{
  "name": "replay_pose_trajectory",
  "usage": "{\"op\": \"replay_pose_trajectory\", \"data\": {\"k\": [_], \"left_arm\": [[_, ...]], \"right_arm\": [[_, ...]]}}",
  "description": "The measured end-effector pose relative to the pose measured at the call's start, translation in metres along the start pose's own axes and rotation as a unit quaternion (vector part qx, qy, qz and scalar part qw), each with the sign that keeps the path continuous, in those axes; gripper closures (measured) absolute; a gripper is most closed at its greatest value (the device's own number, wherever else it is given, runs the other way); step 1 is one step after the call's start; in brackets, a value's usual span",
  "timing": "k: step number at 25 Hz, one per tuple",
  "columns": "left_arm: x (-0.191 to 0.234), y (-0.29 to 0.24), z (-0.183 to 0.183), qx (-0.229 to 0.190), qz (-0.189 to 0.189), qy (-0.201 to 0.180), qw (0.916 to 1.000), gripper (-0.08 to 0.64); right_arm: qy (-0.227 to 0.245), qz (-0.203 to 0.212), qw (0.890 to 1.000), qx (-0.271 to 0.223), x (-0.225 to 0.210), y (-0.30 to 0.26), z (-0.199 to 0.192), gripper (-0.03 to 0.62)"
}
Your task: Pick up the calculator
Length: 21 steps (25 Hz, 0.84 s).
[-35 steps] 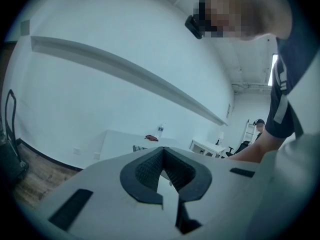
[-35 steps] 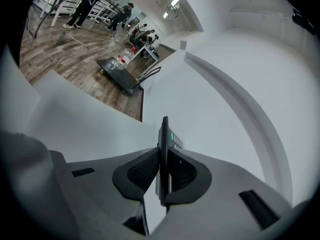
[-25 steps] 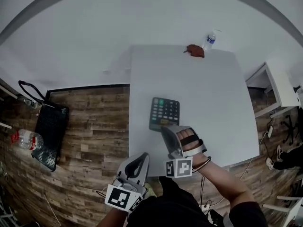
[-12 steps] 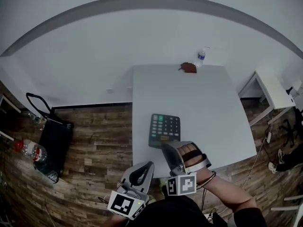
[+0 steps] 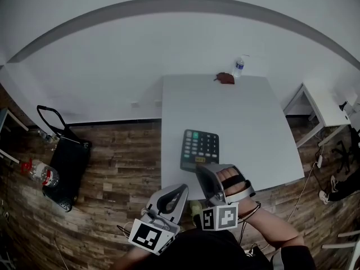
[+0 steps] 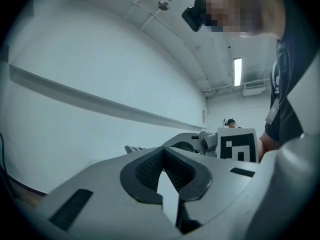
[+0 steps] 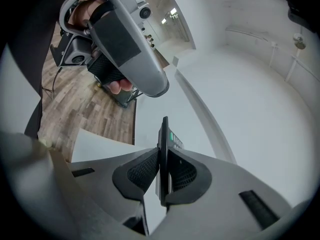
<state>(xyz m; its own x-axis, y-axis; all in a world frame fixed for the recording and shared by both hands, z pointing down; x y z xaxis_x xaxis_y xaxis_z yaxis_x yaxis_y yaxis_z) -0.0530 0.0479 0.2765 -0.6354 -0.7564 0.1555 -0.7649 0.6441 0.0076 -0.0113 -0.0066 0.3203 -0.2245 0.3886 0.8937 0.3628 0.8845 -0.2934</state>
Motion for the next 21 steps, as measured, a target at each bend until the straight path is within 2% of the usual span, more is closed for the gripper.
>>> {"op": "replay_pose_trajectory", "data": {"k": [21], "left_arm": [[-0.010, 0.012, 0.001, -0.011, 0.001, -0.009, 0.9999, 0.555]], "right_arm": [[0.000, 0.002, 1.000, 0.000, 0.009, 0.015, 0.007, 0.537]]}}
Point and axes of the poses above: the fingertips, and each gripper's own axes: y backward along the fingers, x to its left, z out of its top, the point moved 1 cm from there along y, backward along the fingers, and after that the axes turned 4 degrees about -z, right-handed, at the moved point
